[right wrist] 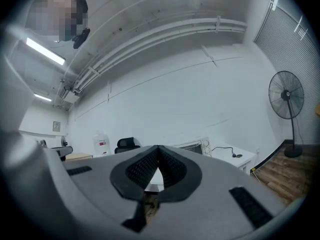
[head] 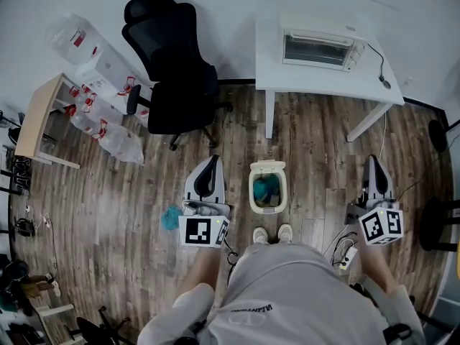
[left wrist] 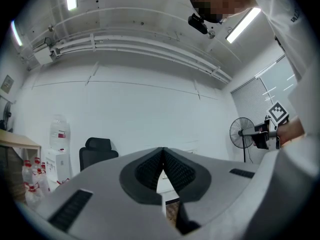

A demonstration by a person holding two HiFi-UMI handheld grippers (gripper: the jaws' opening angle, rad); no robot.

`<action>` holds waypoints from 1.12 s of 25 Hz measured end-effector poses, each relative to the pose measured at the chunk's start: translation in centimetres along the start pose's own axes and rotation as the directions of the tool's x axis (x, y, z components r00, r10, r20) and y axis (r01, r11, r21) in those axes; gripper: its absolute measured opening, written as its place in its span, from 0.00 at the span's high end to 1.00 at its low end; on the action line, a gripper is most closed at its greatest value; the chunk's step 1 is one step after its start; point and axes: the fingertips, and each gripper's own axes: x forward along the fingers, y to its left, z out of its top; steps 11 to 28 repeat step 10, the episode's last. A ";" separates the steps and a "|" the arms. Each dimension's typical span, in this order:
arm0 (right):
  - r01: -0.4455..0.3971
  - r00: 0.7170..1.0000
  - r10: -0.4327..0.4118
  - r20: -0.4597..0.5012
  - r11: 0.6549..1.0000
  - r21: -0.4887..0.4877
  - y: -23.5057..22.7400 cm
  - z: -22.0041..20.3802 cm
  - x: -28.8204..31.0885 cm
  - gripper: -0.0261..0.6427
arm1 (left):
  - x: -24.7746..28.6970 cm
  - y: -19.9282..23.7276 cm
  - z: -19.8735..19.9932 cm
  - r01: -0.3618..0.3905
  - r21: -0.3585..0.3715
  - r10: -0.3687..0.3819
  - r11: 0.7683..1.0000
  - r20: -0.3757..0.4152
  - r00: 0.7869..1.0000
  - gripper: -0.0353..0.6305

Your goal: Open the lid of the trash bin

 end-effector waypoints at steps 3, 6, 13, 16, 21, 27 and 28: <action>0.004 1.000 -0.004 0.005 1.000 0.000 -0.2 0.0 -0.3 0.94 | -0.3 -0.2 -0.1 -0.003 0.001 0.003 1.000 0.002 1.000 0.95; 0.010 1.000 -0.010 0.004 1.000 0.001 -0.5 0.0 -0.4 0.94 | -0.4 -0.1 0.0 -0.012 0.000 0.012 1.000 0.002 1.000 0.95; 0.010 1.000 -0.010 0.013 1.000 0.000 -0.2 0.4 -0.1 0.94 | -0.5 0.3 0.1 -0.017 -0.003 0.017 1.000 0.005 1.000 0.95; 0.010 1.000 -0.010 0.013 1.000 0.000 -0.2 0.4 -0.1 0.94 | -0.5 0.3 0.1 -0.017 -0.003 0.017 1.000 0.005 1.000 0.95; 0.010 1.000 -0.010 0.013 1.000 0.000 -0.2 0.4 -0.1 0.94 | -0.5 0.3 0.1 -0.017 -0.003 0.017 1.000 0.005 1.000 0.95; 0.010 1.000 -0.010 0.013 1.000 0.000 -0.2 0.4 -0.1 0.94 | -0.5 0.3 0.1 -0.017 -0.003 0.017 1.000 0.005 1.000 0.95; 0.010 1.000 -0.010 0.013 1.000 0.000 -0.2 0.4 -0.1 0.94 | -0.5 0.3 0.1 -0.017 -0.003 0.017 1.000 0.005 1.000 0.95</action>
